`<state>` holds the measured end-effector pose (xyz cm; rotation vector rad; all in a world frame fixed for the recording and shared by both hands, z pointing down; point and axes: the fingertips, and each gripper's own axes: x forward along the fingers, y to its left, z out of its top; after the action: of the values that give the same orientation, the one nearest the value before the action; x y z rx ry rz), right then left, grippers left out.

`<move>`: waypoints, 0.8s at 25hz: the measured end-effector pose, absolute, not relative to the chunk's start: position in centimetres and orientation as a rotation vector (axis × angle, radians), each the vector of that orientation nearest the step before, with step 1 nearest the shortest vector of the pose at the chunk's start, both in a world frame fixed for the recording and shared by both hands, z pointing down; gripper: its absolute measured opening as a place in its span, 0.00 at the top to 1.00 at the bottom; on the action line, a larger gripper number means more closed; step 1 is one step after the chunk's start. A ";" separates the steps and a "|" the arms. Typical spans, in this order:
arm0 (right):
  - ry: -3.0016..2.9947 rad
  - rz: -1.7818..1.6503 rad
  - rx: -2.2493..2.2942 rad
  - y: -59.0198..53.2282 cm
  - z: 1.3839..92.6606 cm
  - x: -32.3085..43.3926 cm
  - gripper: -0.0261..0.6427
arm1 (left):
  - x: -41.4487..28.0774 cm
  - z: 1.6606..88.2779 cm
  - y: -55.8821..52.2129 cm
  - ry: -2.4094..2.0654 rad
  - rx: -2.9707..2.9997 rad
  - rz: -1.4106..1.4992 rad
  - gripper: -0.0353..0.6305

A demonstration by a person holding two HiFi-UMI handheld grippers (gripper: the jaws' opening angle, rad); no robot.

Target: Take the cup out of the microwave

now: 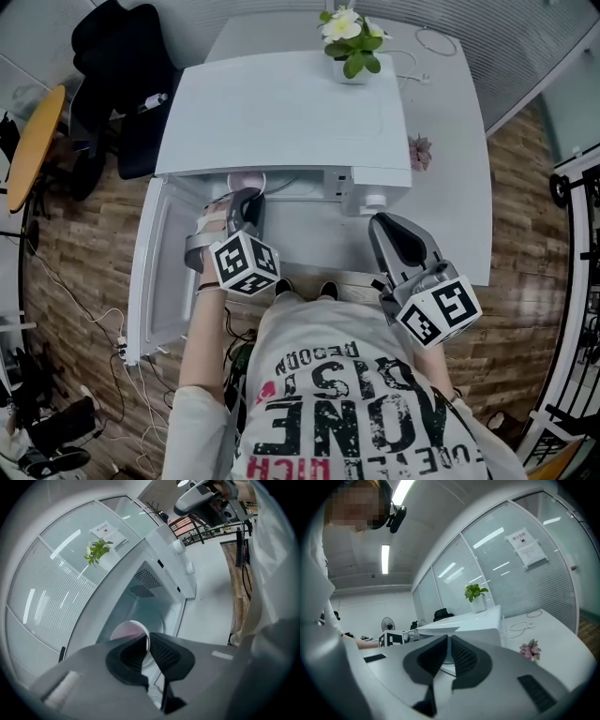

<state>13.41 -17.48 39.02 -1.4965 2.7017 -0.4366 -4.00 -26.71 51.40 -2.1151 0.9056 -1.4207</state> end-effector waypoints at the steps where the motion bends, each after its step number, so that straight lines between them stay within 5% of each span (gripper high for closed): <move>1: 2.705 -0.439 -1.494 -17.4 39.0 13.4 0.91 | -4.0 51.1 -26.5 0.915 -2.119 -1.414 0.90; 20: 2.759 -0.391 -1.496 -18.5 37.6 9.2 0.91 | -4.9 48.3 -21.3 0.878 -2.240 -1.327 0.90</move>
<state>9.24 -18.54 37.56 -1.4959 2.7592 -0.3905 -4.90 -21.35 48.31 -2.2399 0.8776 -1.3273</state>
